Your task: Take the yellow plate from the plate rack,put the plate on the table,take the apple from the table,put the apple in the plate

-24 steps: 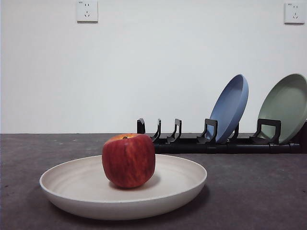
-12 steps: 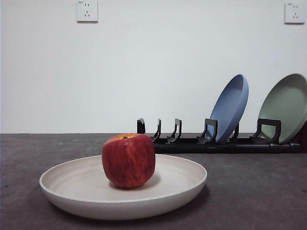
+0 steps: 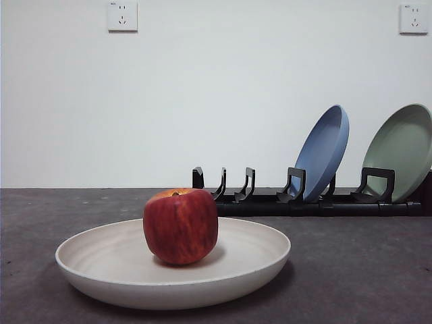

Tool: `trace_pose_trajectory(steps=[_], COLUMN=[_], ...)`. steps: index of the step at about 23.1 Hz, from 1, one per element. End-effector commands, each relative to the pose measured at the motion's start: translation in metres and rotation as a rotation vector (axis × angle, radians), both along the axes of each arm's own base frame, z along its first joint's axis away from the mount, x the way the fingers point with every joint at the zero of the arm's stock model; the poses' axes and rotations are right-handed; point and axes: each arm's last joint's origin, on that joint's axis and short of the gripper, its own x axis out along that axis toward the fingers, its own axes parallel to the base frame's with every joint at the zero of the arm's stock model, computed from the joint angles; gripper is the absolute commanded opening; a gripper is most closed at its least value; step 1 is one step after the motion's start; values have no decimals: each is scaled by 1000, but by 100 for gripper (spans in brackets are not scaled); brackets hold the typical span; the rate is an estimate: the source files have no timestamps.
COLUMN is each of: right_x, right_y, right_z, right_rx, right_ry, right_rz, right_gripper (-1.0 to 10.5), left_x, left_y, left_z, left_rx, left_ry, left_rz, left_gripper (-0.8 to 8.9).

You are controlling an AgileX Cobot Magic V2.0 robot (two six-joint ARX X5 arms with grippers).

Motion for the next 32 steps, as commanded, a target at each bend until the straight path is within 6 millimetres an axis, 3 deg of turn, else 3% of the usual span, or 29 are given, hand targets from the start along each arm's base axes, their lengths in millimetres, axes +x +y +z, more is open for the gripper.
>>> trace_pose_trajectory(steps=[1,5,8,12,17,32], right_x=[10,20,22,23,23,23], right_y=[-6,-23,-32,-36,-41,-42], right_z=[-27,-97,-148,-177,-192,-192], right_rx=[51,138,183,196,179,188], right_ry=[-225,-516,-578,-560,-457,-462], right_rz=[41,-132,-223,-197,-212,-246], right_gripper=[1,1,1,1,1,1], left_x=[1,1,1,1,1,1], left_y=[0,0,0,0,0,0], left_z=[-3,-4,-4,-4,-4,-4], left_rx=[11,11,11,11,11,11], left_ry=[6,8,9,9,9,13], left_rz=[-2,-2,-2,-2,-2,-2], left_gripper=[-3,-4,-3,-3,-3,-4])
